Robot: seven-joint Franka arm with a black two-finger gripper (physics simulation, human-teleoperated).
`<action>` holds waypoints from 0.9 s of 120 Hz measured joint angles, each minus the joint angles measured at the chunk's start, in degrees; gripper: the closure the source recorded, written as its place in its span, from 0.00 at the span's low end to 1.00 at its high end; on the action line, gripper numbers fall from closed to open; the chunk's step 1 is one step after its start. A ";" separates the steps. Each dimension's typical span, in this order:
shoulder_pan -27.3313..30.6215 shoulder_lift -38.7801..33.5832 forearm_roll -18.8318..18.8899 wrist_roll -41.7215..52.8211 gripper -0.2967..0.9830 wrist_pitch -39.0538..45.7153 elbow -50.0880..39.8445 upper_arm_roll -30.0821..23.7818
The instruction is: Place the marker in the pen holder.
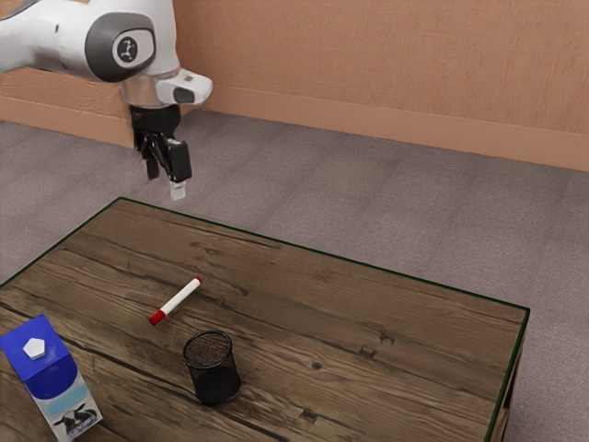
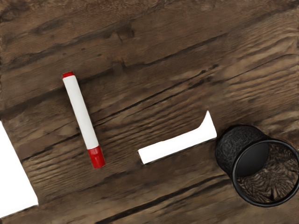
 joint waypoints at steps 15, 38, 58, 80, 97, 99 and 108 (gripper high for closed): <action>-0.14 0.17 0.02 3.79 0.23 3.74 -0.05 0.01; -0.76 2.61 0.26 4.94 0.23 9.94 -4.44 2.26; 0.60 6.10 -0.13 2.11 0.23 20.25 -12.21 5.27; 1.67 8.55 -1.33 -2.13 0.31 29.35 -17.62 5.58; 3.83 12.42 -2.14 -4.86 0.47 33.03 -18.38 5.58; 3.97 12.95 -2.38 -5.16 0.48 33.44 -18.40 5.58; 4.22 14.81 -3.85 -6.41 0.52 35.14 -18.39 5.57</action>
